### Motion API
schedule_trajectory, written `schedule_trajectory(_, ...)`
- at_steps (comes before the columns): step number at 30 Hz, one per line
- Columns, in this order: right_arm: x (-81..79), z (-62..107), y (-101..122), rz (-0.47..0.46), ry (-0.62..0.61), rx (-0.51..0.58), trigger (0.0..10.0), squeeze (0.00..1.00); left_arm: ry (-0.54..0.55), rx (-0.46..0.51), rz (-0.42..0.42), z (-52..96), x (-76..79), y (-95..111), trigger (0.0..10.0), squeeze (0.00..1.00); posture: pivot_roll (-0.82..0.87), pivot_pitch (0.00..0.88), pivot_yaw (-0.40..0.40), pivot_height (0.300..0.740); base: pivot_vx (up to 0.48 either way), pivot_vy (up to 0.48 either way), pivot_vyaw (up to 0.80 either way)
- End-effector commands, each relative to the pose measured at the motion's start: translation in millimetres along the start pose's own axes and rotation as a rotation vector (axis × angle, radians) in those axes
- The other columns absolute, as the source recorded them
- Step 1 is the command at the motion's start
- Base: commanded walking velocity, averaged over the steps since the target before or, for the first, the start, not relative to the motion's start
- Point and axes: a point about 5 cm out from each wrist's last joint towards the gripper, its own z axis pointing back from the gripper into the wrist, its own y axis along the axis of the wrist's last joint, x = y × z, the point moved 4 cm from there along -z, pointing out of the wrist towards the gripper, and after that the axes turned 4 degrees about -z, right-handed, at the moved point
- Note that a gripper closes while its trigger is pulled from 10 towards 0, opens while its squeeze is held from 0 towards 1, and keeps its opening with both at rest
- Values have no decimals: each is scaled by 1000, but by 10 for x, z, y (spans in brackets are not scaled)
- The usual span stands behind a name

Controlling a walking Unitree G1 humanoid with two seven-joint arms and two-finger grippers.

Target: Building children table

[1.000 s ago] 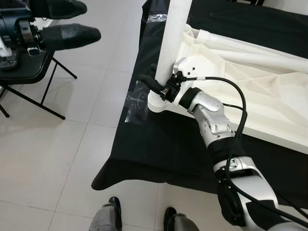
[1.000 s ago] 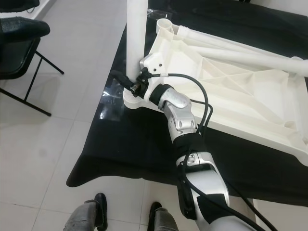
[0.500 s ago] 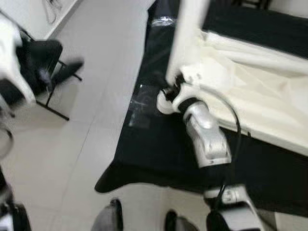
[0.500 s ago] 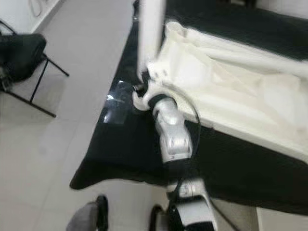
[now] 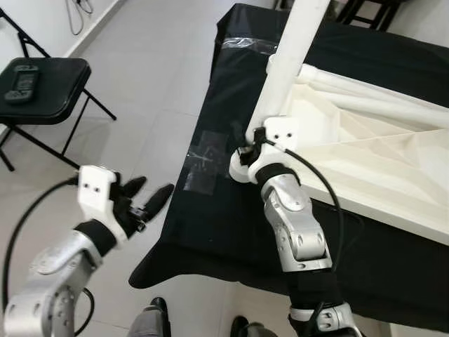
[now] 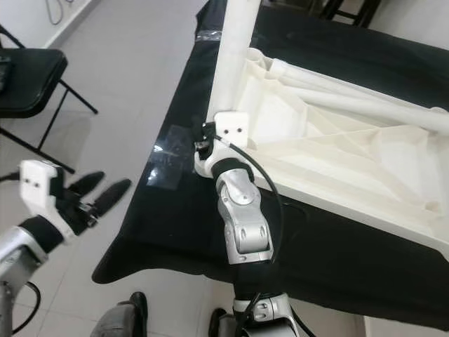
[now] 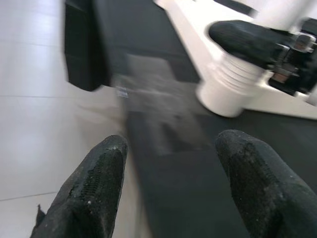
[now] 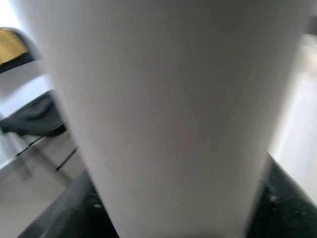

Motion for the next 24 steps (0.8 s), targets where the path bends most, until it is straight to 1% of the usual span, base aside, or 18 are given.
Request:
schedule_trajectory(1,-257,-10,110,-80,299,16,10000,1000,-18,27,-33,18,156,6,10000,0,138,273,-70,740,0,0,0)
schedule_trajectory(2,-290,-9,226,-87,386,49,10000,1000,-19,35,-40,18,196,5,10000,0,138,273,-70,740,0,0,0)
schedule_trajectory(3,-290,-9,226,-87,386,49,10000,1000,-19,35,-40,18,196,5,10000,0,138,273,-70,740,0,0,0)
schedule_trajectory(4,-266,-37,312,-57,439,68,10000,549,-22,40,-42,11,226,5,10000,0,141,271,-71,740,0,0,0)
schedule_trajectory(5,-241,-63,379,-10,496,79,10000,0,-26,47,-43,2,257,12,10000,0,145,269,-76,740,0,0,0)
schedule_trajectory(6,-216,-81,416,24,524,83,10000,0,-29,51,-42,-7,275,18,10000,0,149,269,-79,740,0,0,0)
schedule_trajectory(7,-216,-81,416,24,524,83,10000,0,-29,51,-42,-7,275,18,10000,0,149,269,-79,740,0,0,0)
schedule_trajectory(10,-182,-137,569,113,665,84,10000,0,-44,71,-34,-29,350,40,10000,0,157,267,-90,740,0,0,0)
schedule_trajectory(11,-182,-137,569,113,665,84,10000,0,-44,71,-34,-29,350,40,10000,0,157,267,-90,740,0,0,0)
schedule_trajectory(13,-223,-146,611,159,758,71,10000,0,-54,74,-33,-38,395,22,10000,0,159,264,-98,740,0,0,0)
schedule_trajectory(14,-223,-146,611,159,758,71,10000,0,-54,74,-33,-38,395,22,10000,0,159,264,-98,740,0,0,0)
schedule_trajectory(15,-255,-145,605,162,812,53,10000,0,-57,74,-40,-44,411,9,10000,0,158,264,-102,740,0,0,0)
schedule_trajectory(16,-255,-145,605,162,812,53,10000,0,-57,74,-40,-44,411,9,10000,0,158,264,-102,740,0,0,0)
schedule_trajectory(17,-272,-160,592,179,844,34,10000,0,-60,77,-45,-52,425,6,10000,0,161,261,-108,740,0,0,0)
schedule_trajectory(18,-284,-167,572,182,880,12,4863,0,-59,87,-50,-56,432,19,10000,0,162,261,-114,740,0,0,0)
schedule_trajectory(19,-290,-167,529,177,913,-18,0,0,-62,97,-56,-55,435,39,10000,0,162,258,-119,740,0,0,0)
schedule_trajectory(23,-281,-160,451,175,941,-58,0,0,-66,107,-68,-49,433,63,10000,0,161,255,-123,740,0,0,0)
schedule_trajectory(24,-253,-161,399,176,941,-74,0,0,-65,110,-75,-41,428,69,10000,0,161,254,-124,740,0,0,0)
